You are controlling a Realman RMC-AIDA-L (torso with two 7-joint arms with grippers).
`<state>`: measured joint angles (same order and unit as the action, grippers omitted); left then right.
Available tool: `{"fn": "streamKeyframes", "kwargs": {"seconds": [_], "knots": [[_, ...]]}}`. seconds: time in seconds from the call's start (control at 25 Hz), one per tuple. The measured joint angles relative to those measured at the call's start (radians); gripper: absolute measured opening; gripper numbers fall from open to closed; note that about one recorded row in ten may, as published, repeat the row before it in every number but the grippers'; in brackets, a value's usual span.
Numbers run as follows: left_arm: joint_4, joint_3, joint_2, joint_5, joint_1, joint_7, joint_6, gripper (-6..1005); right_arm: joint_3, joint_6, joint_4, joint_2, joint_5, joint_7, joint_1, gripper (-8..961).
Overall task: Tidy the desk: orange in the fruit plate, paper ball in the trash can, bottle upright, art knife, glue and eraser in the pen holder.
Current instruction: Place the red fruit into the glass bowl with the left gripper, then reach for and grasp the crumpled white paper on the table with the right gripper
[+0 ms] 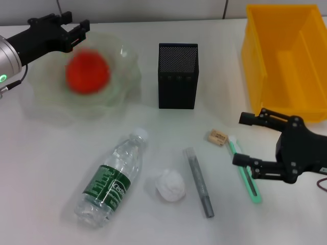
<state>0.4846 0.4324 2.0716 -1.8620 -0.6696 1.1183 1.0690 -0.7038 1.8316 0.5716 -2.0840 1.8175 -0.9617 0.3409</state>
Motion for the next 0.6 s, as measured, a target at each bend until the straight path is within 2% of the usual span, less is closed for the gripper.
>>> {"fn": "streamKeyframes", "kwargs": {"seconds": [0.08,0.16,0.28,0.4,0.48,0.6], "knots": [[0.004,0.0,0.0,0.001,0.005,0.002,0.012,282,-0.003,0.007,0.05,-0.001,0.0,-0.051,0.0,831],[0.02,0.013,-0.003,-0.004,0.021,0.022,0.063,493,-0.011,0.027,0.153,-0.004,0.001,-0.154,0.001,830],[0.087,0.069,-0.007,-0.009,0.081,0.061,0.179,608,-0.056,0.022,0.394,-0.005,0.012,-0.43,0.019,830],[0.167,0.134,-0.008,-0.006,0.183,0.055,0.301,722,-0.168,-0.01,0.642,-0.002,0.092,-0.737,0.054,829],[0.187,0.138,-0.008,-0.003,0.235,0.038,0.35,760,-0.275,-0.017,0.804,0.0,0.2,-0.919,0.096,828],[0.189,0.134,-0.008,0.017,0.296,0.003,0.41,816,-0.439,-0.016,0.941,0.001,0.347,-1.149,0.181,827]]}}
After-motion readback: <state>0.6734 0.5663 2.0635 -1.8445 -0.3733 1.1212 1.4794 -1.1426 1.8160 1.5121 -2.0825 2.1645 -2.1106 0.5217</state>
